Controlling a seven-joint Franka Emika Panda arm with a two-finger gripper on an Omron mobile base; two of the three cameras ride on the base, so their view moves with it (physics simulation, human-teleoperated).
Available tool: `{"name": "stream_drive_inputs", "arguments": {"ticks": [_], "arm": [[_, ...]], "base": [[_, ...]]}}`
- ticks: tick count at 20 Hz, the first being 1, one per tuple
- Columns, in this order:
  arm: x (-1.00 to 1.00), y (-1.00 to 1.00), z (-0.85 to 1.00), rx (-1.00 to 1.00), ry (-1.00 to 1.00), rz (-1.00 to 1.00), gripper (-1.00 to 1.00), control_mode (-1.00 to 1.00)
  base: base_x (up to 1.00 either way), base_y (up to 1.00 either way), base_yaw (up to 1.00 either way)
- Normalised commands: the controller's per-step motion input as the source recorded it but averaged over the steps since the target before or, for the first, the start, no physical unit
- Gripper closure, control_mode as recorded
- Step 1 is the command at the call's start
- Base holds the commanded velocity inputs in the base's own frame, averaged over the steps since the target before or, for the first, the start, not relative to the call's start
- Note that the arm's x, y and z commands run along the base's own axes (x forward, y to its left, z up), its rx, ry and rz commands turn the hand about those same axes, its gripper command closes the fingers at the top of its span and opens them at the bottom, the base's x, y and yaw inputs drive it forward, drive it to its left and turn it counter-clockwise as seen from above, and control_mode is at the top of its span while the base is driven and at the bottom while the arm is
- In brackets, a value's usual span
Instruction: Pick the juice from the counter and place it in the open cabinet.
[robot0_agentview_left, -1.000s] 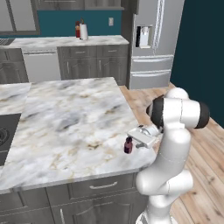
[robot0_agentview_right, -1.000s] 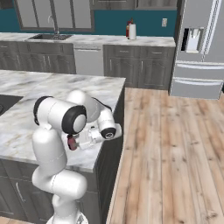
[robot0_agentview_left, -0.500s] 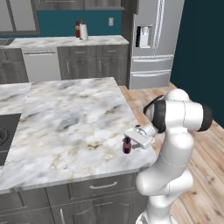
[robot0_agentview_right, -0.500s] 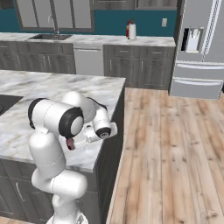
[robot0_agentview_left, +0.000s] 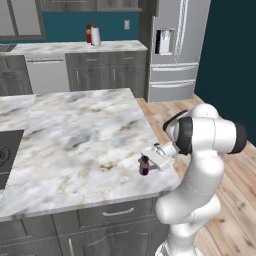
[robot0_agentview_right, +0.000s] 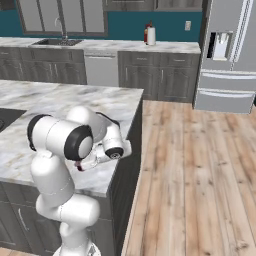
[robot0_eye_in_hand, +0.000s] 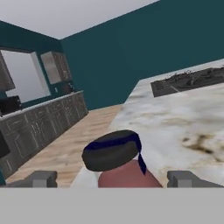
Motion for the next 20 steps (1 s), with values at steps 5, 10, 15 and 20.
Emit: {"name": "stream_drive_inputs", "arguments": {"ticks": [5,10,15,20], "arm": [[0.0,0.15,0.0,-0.01,0.0,-0.11,-1.0,-1.0],[0.0,0.16,0.0,-0.02,0.0,-0.1,-1.0,-1.0],[0.0,0.12,0.0,-0.03,0.0,-0.04,1.0,-1.0],[0.0,-0.05,0.12,0.0,0.01,-0.06,1.0,-1.0]], "base": [[0.0,0.0,0.0],[0.0,0.0,0.0],[0.0,0.0,0.0],[0.0,0.0,0.0]]}}
